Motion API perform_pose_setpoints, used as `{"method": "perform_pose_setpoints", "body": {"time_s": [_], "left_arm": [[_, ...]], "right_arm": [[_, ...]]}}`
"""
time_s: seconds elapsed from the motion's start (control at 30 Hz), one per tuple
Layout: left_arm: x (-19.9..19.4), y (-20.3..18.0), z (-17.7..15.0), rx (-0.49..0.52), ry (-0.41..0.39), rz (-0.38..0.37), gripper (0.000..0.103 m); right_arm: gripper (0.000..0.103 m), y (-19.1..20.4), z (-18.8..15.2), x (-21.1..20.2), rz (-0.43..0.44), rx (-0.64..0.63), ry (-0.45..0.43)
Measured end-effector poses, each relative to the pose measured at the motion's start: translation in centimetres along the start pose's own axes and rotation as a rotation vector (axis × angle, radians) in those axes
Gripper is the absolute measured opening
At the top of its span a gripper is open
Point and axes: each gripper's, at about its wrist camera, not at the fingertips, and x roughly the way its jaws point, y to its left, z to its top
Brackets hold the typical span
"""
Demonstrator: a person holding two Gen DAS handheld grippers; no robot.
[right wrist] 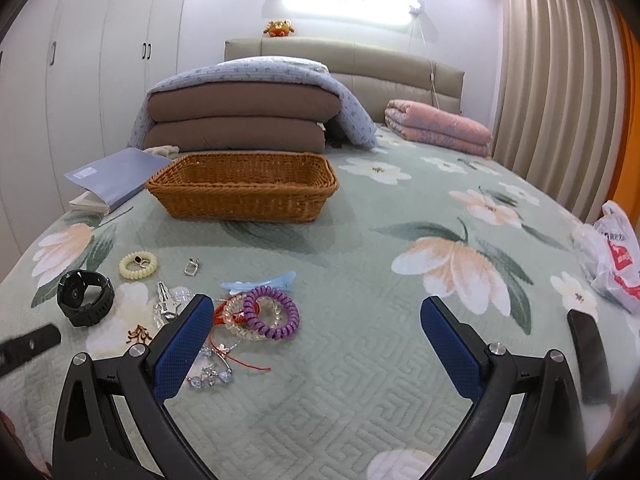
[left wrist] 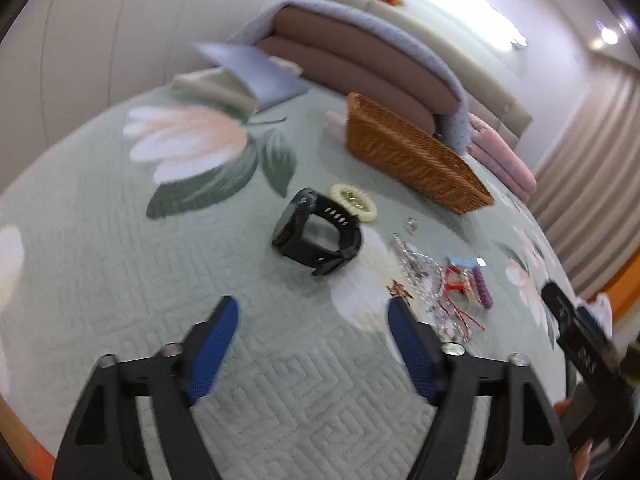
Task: Organize jewelry
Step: 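Grasp the black watch with the left tool while the right tool grasps the purple coil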
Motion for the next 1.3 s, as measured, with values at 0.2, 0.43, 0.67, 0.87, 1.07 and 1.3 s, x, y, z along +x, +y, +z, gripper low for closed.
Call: {"method": "perform_pose_setpoints", "body": {"time_s": [0.2,0.43,0.67,0.87,1.07,1.3], "left_arm": [[2.6,1.1,1.4,-0.151,0.021,-0.059,0.059],[4.3,1.5,2.3,-0.232,0.019,-0.091,0.059],[5.1,2.2,3.2,-0.242,0.006,-0.097,0.059],[5.4,2.2,3.4,-0.256,-0.002,-0.086,0.059],[5.4,1.6,3.1,-0.261,-0.020,-0.030,0.058],[5.7,2.0,3.2,-0.274,-0.024,0.040,0.030]], "right_arm": [[0.102,-1.5,-0.3,0.9,0.012,0.042,0.025],[0.090,-3.6,0.0,3.3,0.147,0.090,0.104],[0.049,-2.7,0.9,7.4,0.262,0.050,0.244],[0.049,-2.7,0.2,11.1,0.273,0.062,0.322],[0.044,-0.8,0.7,12.3,0.264,-0.010,0.323],[0.022,1.5,0.3,12.1,0.255,-0.126,0.308]]}}
